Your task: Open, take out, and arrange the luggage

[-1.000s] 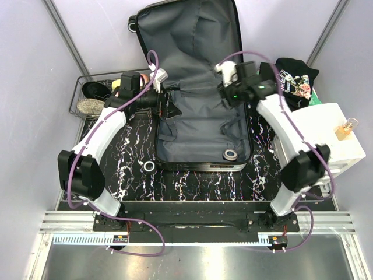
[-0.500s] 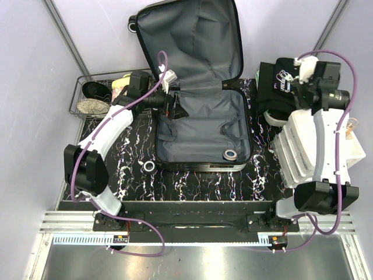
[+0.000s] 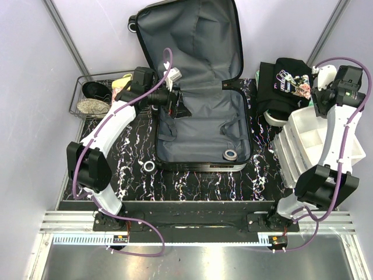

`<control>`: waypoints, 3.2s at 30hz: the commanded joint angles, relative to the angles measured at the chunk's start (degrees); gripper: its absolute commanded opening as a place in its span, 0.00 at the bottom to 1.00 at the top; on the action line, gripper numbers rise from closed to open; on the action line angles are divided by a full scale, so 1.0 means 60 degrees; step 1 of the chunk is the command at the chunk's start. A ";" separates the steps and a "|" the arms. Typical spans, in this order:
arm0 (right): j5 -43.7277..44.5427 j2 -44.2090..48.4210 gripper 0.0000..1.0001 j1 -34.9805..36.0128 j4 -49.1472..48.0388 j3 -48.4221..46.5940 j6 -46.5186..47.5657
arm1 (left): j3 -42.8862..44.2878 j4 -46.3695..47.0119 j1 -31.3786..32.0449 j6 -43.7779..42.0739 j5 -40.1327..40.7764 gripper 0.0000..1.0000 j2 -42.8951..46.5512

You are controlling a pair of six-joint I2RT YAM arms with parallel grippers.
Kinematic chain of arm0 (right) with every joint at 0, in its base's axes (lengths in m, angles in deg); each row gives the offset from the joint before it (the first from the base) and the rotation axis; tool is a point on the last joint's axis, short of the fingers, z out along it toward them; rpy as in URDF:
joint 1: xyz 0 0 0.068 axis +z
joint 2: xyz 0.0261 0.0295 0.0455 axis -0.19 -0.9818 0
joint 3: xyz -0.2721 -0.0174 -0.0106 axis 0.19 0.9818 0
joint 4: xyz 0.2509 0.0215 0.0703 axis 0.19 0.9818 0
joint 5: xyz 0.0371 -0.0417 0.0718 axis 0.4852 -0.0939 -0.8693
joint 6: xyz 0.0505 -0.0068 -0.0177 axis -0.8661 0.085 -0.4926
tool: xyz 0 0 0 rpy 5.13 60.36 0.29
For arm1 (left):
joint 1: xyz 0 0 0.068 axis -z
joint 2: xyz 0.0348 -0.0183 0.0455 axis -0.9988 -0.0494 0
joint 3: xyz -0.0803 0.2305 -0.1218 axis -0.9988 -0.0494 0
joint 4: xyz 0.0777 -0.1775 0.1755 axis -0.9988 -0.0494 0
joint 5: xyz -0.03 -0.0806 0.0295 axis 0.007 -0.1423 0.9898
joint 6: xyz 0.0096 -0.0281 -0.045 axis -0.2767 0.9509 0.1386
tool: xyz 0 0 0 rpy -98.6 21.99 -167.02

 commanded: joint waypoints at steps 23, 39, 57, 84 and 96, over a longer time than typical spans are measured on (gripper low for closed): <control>-0.1035 -0.0558 0.81 -0.0592 -0.0435 -0.0563 0.0951 | 0.0975 -0.1409 -0.0010 -0.1304 0.0387 0.99 -0.0351; -0.5384 -0.0528 0.87 0.2935 0.1835 -0.1797 -0.0674 | 0.0756 -0.1498 -0.0053 -0.1656 0.0402 0.99 -0.0205; -0.5225 -0.2022 0.73 0.6936 0.1734 0.2570 0.0643 | -0.0811 -0.1277 -0.1021 -0.2840 -0.0462 0.99 0.0410; -0.2455 -0.3650 0.53 0.7655 -0.0214 0.3289 0.0116 | -0.0549 -0.1996 -0.1182 -0.3765 0.0197 0.98 0.0249; -0.3903 -0.2433 0.00 0.7494 0.0255 0.1415 -0.0234 | -0.0708 -0.1178 -0.1211 -0.4161 -0.0345 0.97 0.0556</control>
